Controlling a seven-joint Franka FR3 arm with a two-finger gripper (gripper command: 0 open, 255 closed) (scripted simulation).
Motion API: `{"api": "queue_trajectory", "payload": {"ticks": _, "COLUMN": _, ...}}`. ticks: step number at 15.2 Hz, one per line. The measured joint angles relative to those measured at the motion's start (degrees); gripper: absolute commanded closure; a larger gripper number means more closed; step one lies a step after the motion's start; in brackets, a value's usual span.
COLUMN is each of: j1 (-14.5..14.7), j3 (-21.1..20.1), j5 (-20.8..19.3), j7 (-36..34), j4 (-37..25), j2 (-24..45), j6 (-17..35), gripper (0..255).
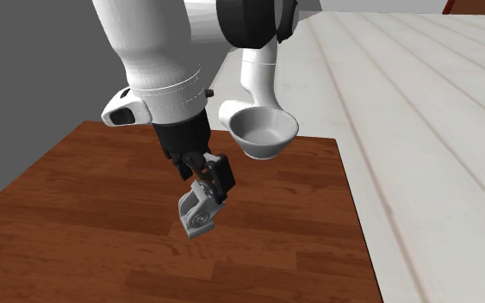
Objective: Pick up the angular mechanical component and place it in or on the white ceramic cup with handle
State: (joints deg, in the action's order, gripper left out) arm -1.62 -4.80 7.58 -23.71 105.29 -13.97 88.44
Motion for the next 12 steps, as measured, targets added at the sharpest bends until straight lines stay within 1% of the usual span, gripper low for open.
{"api": "queue_trajectory", "payload": {"ticks": 10, "j1": -0.01, "j3": 0.01, "j5": 0.02, "j7": 0.03, "j4": -0.04, "j2": -0.15, "j6": 0.07, "gripper": 255}}
{"api": "queue_trajectory", "payload": {"ticks": 12, "j1": -0.03, "j3": 0.05, "j5": -0.02, "j7": -0.04, "j4": -1.05, "j2": 0.13, "j6": -0.87, "gripper": 255}}
